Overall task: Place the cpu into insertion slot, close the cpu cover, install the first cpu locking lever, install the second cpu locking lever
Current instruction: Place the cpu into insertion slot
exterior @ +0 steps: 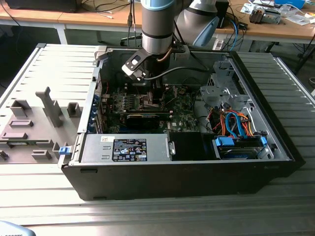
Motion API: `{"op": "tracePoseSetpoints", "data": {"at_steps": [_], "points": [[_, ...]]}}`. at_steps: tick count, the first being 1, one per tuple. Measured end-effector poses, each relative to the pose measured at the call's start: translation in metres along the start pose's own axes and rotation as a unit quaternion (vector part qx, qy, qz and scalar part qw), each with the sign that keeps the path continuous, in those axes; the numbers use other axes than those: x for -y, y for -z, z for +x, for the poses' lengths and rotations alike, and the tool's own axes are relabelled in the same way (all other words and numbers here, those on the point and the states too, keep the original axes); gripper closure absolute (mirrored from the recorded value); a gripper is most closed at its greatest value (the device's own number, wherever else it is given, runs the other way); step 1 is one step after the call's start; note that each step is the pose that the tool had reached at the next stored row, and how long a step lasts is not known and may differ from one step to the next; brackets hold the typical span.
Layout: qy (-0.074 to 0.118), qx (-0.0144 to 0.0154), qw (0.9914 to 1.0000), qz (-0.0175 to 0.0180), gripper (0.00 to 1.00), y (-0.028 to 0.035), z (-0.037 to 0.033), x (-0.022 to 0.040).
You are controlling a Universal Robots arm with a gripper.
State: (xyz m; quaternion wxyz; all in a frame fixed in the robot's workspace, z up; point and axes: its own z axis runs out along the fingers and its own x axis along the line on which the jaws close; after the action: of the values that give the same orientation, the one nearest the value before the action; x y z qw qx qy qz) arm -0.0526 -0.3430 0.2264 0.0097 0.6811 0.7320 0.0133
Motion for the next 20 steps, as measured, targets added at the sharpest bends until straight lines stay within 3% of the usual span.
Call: {"op": "tracePoseSetpoints", "data": {"at_steps": [20], "points": [[0.0, 0.0, 1.0, 0.0, 0.45, -0.0007, 0.0003, 0.005]]}}
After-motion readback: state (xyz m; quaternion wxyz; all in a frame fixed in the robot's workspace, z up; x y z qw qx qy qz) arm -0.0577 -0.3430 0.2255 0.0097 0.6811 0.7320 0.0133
